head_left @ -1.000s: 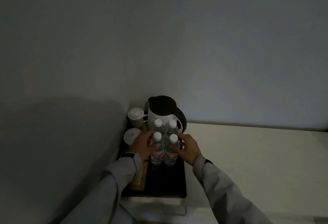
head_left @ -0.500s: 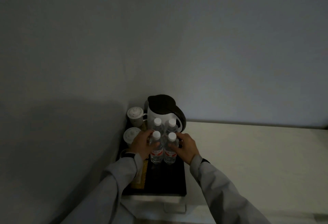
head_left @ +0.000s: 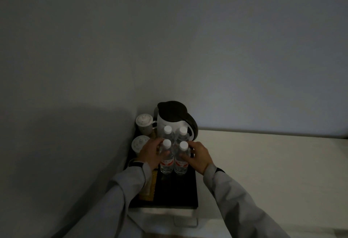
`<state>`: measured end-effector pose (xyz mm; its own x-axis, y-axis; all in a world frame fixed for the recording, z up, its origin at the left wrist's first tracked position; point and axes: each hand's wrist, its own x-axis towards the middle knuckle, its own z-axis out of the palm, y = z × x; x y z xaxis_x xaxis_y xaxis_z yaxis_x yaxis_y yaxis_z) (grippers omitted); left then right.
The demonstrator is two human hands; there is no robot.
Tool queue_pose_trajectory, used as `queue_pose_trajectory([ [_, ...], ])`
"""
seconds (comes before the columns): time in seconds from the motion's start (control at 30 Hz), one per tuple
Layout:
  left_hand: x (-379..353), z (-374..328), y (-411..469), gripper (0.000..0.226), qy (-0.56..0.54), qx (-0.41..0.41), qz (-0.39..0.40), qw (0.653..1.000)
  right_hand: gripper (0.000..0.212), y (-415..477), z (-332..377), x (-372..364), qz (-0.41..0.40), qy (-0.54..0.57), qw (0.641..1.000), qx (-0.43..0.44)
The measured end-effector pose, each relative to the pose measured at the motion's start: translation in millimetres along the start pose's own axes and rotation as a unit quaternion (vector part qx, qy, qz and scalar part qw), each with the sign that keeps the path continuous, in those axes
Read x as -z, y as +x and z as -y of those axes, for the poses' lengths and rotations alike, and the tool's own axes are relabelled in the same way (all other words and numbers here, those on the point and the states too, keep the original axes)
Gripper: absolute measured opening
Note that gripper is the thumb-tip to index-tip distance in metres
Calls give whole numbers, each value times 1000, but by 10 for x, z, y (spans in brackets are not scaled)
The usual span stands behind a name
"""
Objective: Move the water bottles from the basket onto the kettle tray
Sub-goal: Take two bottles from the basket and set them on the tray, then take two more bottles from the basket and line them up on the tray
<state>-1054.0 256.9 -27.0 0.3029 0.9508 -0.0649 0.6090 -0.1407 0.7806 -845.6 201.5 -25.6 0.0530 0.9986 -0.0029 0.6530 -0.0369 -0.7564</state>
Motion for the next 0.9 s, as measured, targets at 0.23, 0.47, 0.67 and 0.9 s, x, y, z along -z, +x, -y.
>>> queue_pose_trajectory([
  [0.23, 122, -164, -44, 33, 4, -25, 5, 1000, 42, -34, 51, 72, -8, -2, 1000, 0],
  [0.47, 345, -737, -92, 45, 39, -136, -39, 989, 50, -250, 234, 652, -93, -29, 995, 21],
  [0.67, 335, -1539, -117, 62, 125, -248, -27, 960, 59, -748, 388, 1571, -195, -95, 975, 53],
  [0.9, -175, -2718, -285, 76, 215, -381, -36, 898, 72, -1575, 174, 2769, -299, -189, 934, 56],
])
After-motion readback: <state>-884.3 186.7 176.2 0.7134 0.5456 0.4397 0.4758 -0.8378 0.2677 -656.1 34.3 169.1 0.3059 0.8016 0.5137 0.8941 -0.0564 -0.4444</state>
